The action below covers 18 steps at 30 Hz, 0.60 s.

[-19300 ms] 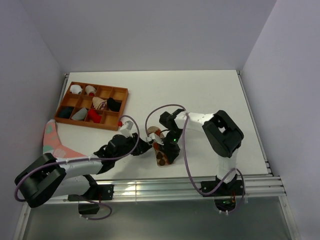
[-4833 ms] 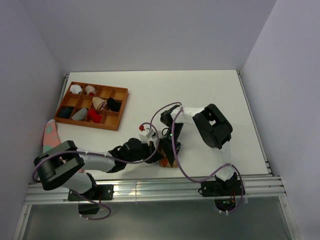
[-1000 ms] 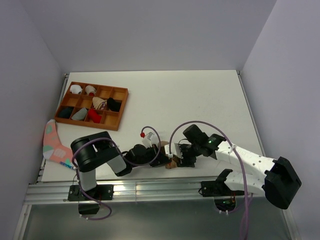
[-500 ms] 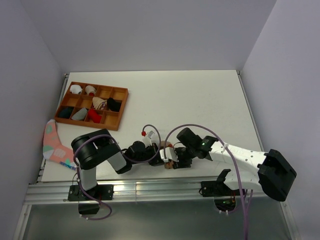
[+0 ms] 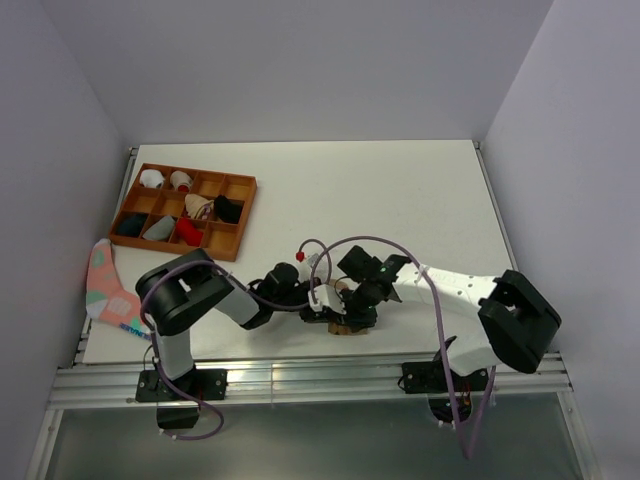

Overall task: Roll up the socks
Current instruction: Roll the sock at the center of the board.

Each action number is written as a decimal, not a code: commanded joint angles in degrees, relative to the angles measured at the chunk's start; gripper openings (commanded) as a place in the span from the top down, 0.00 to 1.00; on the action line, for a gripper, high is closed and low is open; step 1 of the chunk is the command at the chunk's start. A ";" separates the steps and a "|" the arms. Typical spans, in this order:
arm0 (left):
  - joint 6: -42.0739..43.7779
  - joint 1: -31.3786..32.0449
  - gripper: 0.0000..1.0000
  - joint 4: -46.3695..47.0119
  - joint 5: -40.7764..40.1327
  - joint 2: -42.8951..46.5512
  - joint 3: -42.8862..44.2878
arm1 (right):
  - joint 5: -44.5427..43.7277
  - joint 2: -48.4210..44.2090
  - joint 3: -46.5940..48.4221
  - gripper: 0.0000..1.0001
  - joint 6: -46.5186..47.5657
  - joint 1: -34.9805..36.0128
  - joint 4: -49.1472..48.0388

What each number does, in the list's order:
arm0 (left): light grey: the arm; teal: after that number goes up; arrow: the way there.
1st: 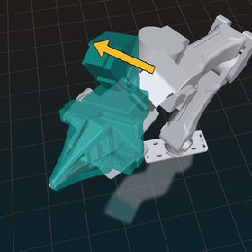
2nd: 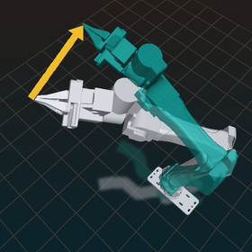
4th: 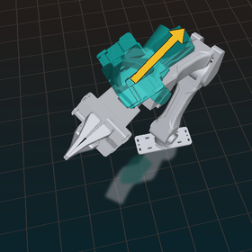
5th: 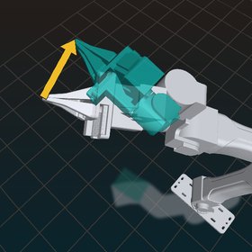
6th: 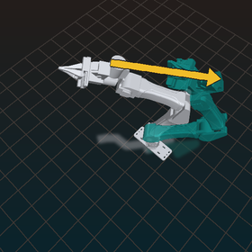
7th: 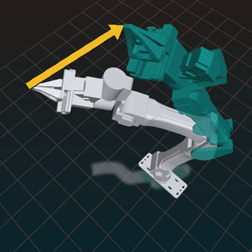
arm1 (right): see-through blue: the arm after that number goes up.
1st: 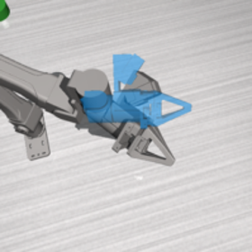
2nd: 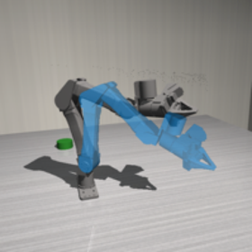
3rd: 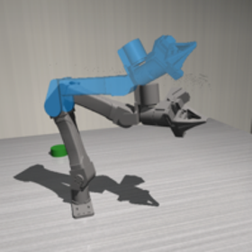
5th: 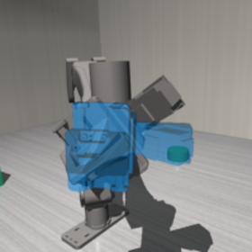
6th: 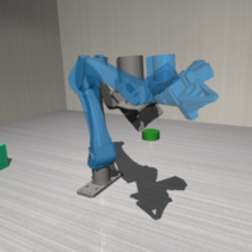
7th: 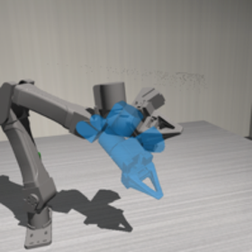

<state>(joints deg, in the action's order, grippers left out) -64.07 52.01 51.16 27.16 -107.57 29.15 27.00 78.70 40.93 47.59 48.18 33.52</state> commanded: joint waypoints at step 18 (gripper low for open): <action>5.10 0.11 0.85 -23.38 -24.77 24.86 -6.56 | 4.90 8.31 3.90 0.76 -4.09 -3.80 0.14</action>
<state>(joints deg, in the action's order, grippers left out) -60.84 52.71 30.13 9.50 -86.59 23.81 34.26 85.21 45.08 45.87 45.10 27.88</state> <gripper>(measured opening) 0.155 0.360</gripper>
